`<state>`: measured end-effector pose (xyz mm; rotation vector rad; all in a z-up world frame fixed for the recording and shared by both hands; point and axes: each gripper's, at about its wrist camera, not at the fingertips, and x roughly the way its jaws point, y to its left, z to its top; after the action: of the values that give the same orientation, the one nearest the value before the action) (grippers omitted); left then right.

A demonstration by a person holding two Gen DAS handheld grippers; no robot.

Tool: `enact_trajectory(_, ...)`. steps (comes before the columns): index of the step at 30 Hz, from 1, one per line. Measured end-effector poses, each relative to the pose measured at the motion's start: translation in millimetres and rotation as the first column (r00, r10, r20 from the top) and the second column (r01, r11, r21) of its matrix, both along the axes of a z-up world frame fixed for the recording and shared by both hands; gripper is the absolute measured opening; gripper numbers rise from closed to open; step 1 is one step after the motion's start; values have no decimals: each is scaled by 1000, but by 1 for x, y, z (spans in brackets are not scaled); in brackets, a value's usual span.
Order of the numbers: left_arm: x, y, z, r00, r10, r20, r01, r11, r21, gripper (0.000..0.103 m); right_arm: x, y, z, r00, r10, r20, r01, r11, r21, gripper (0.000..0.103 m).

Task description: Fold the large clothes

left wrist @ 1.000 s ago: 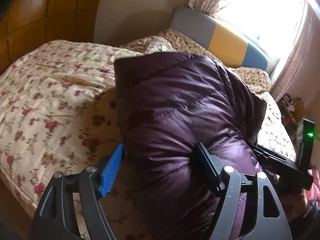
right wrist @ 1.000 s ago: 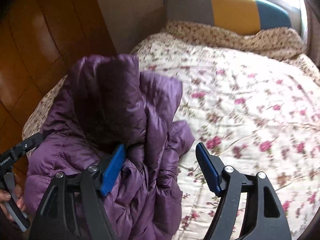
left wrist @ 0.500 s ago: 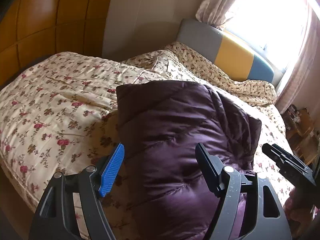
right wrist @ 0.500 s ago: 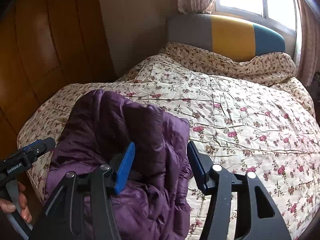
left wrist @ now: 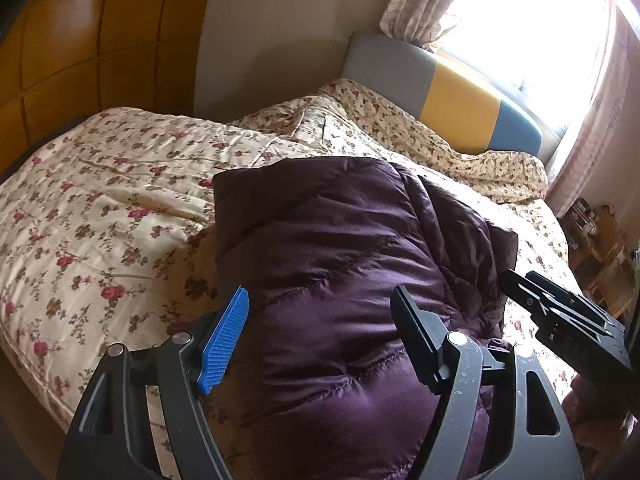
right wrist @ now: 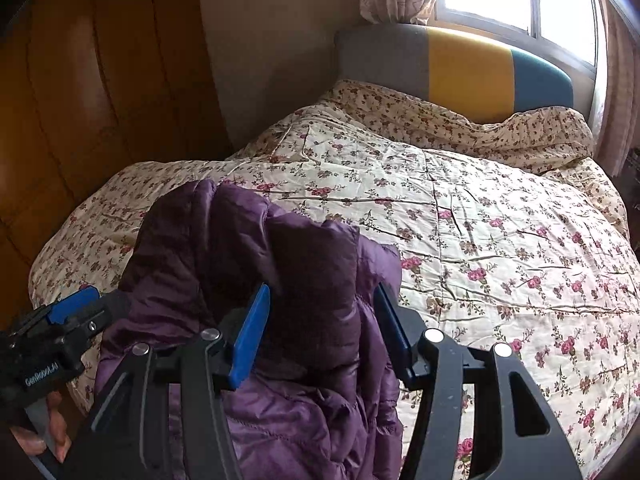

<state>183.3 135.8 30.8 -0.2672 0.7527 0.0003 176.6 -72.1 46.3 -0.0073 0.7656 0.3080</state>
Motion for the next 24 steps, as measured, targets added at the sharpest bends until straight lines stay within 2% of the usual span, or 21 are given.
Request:
enact_trajectory(9, 17, -8, 1, 999, -42, -7, 42, 999, 5, 73, 21, 4, -4, 999, -43, -24, 42, 999, -19, 53)
enact_trajectory(20, 39, -15, -19, 993, -105, -47, 106, 994, 14, 73, 40, 1, -63, 983, -77, -167, 63, 994, -84, 53)
enact_trajectory(24, 47, -20, -29, 989, -134, -64, 136, 990, 23, 73, 44, -1, -80, 981, -70, -181, 56, 995, -81, 54)
